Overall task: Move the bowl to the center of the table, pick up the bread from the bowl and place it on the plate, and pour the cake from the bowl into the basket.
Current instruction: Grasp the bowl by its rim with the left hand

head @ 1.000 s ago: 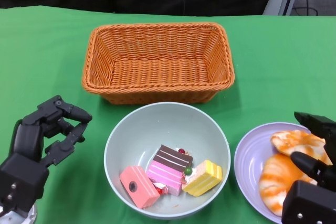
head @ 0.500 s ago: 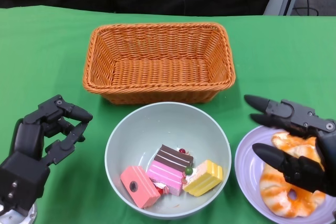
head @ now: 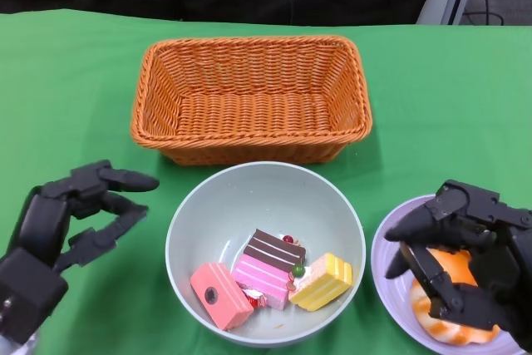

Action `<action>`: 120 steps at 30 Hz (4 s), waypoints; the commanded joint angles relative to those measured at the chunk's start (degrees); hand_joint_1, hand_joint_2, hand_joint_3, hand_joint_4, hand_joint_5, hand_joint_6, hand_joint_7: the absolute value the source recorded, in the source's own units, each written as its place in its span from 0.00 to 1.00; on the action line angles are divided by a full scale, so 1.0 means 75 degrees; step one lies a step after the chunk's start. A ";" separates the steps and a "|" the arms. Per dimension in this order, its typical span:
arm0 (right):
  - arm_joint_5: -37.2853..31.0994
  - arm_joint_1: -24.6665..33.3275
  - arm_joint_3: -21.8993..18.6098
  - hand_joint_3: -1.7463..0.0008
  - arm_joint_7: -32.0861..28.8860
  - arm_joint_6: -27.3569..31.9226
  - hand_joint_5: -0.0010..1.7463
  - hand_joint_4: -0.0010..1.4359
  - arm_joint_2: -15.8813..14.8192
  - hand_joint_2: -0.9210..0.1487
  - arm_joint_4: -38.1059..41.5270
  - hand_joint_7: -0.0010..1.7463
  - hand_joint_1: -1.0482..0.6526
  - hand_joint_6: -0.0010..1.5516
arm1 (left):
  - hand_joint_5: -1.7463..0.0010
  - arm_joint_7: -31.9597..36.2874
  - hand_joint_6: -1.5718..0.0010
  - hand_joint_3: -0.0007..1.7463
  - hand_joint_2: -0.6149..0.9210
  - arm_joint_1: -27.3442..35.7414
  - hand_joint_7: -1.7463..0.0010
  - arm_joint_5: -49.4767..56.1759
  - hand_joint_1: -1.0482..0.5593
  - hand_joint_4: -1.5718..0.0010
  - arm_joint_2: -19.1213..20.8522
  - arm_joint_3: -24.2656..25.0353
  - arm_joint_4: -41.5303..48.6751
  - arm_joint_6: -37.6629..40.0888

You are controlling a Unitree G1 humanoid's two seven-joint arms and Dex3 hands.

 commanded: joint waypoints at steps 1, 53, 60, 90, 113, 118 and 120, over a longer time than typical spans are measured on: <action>0.0076 0.0117 -0.0142 0.39 -0.0010 0.0224 0.92 0.52 -0.0002 0.34 -0.0105 0.78 0.58 0.42 | 0.90 -0.0699 0.49 0.03 1.00 0.0111 0.99 -0.0063 0.44 0.51 0.0517 -0.0202 -0.0292 -0.0231; -0.0506 0.0190 -0.0044 0.42 -0.0354 0.0319 0.92 0.48 0.0705 0.33 0.0265 0.76 0.57 0.42 | 1.00 0.3369 0.36 0.01 1.00 -0.1279 1.00 0.7825 0.29 0.35 0.2769 -0.1855 -0.0962 -0.4168; -0.0562 0.0218 -0.0013 0.42 -0.0361 0.0318 0.92 0.47 0.0711 0.32 0.0270 0.75 0.57 0.41 | 0.99 0.3785 0.37 0.03 1.00 -0.1613 1.00 0.8028 0.30 0.34 0.2996 -0.2726 -0.0907 -0.3754; -0.0617 0.0247 0.0115 0.38 -0.0380 0.0341 0.89 0.48 0.0801 0.31 0.0342 0.72 0.61 0.43 | 0.75 0.3491 0.33 0.04 1.00 -0.2733 0.95 0.7706 0.29 0.35 0.2625 -0.4985 -0.0190 -0.2501; -0.0632 0.0315 0.0076 0.39 -0.0421 0.0330 0.88 0.48 0.0814 0.30 0.0318 0.71 0.61 0.43 | 0.95 0.2517 0.56 0.07 1.00 -0.2206 0.97 0.7071 0.29 0.57 0.2803 -0.5126 -0.0795 -0.1550; -0.0721 0.0357 0.0067 0.39 -0.0489 0.0491 0.88 0.49 0.0785 0.32 0.0194 0.71 0.60 0.44 | 0.95 0.2864 0.40 0.04 1.00 -0.2216 0.95 0.7215 0.44 0.40 0.2765 -0.5161 -0.0689 -0.1655; -0.0744 0.0378 0.0070 0.39 -0.0514 0.0555 0.88 0.49 0.0784 0.32 0.0133 0.71 0.60 0.44 | 0.94 0.2996 0.35 0.05 1.00 -0.2194 0.94 0.7276 0.47 0.34 0.2745 -0.5163 -0.0666 -0.1600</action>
